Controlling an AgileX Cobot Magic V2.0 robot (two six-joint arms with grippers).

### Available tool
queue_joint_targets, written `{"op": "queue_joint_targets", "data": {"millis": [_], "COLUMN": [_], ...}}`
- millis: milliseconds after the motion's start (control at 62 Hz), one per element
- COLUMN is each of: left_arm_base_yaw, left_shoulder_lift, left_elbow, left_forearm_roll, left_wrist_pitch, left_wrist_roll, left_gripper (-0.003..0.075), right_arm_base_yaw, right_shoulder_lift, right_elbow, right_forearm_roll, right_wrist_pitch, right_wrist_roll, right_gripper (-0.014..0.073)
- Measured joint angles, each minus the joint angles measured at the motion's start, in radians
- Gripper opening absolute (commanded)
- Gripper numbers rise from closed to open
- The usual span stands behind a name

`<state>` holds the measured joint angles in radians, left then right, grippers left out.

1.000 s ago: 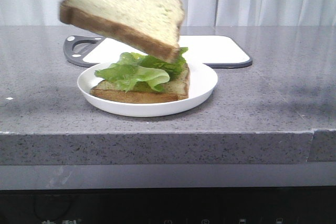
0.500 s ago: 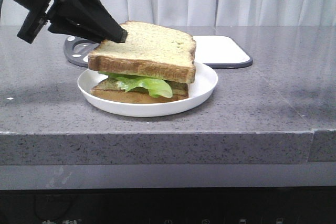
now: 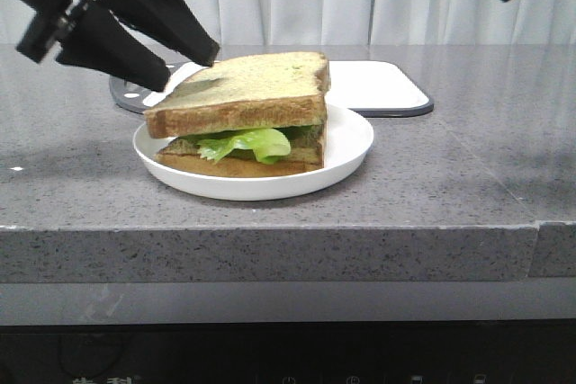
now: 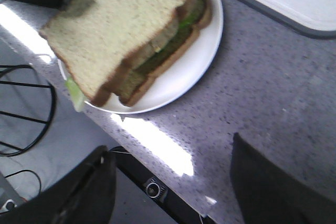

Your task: Left arm grabs bread, right arm adds lettuce

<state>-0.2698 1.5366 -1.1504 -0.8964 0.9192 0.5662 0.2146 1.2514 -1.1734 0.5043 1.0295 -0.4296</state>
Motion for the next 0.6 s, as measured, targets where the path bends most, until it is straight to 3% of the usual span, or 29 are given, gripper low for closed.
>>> {"op": "queue_joint_targets", "data": {"millis": [210, 419, 597], "left_arm_base_yaw": [0.000, 0.000, 0.000], "left_shoulder_lift": [-0.146, -0.326, -0.506], "left_elbow": [-0.042, -0.024, 0.073], "left_forearm_roll": [0.391, 0.773, 0.942], "left_wrist_pitch": [0.029, 0.081, 0.089], "left_wrist_roll": [-0.235, -0.523, -0.656], "left_gripper": [0.0388, 0.0388, 0.0388], "right_arm_base_yaw": [0.000, 0.000, 0.000], "right_shoulder_lift": [-0.109, -0.294, -0.452], "right_elbow": [0.002, 0.088, 0.174], "right_forearm_roll": [-0.245, -0.371, -0.473], "right_wrist_pitch": [0.038, 0.010, -0.006], "right_wrist_roll": [0.245, 0.430, 0.514], "right_gripper": [0.0489, 0.0489, 0.0489]}}
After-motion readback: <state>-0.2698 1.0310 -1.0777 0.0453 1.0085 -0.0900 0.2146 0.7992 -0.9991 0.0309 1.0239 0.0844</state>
